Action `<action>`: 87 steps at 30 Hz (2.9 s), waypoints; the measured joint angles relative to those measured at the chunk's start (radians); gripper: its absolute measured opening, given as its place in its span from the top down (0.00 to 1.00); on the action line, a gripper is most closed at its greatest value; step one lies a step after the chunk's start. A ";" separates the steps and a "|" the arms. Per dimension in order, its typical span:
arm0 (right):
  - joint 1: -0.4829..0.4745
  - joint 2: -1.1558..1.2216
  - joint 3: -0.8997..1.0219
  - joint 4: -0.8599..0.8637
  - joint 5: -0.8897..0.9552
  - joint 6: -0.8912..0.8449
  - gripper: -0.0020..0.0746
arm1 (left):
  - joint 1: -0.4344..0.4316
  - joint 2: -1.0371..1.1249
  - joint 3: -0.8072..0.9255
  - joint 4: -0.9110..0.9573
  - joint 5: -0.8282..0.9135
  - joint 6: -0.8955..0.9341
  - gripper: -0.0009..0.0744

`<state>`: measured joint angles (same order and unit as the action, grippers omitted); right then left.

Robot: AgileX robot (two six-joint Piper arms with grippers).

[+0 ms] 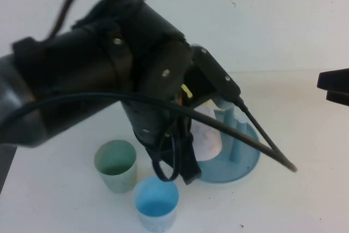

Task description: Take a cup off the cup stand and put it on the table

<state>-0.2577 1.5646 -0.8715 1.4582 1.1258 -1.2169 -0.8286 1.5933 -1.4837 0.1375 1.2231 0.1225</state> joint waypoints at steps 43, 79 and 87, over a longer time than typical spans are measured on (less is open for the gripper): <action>0.235 -0.464 0.129 0.219 -0.150 -0.597 0.98 | 0.000 -0.989 1.148 0.256 -1.118 -0.524 0.99; 0.235 -1.070 0.360 0.102 -0.556 -0.566 0.98 | 0.000 -0.840 1.291 0.442 -1.198 -0.567 0.99; 0.235 -1.070 0.360 0.104 -0.582 -0.597 0.98 | 0.000 -0.941 1.495 0.269 -1.168 -0.569 0.99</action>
<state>-0.0230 0.4942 -0.5120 1.5624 0.5433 -1.8140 -0.8286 0.6526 0.0116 0.4068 0.0555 -0.4465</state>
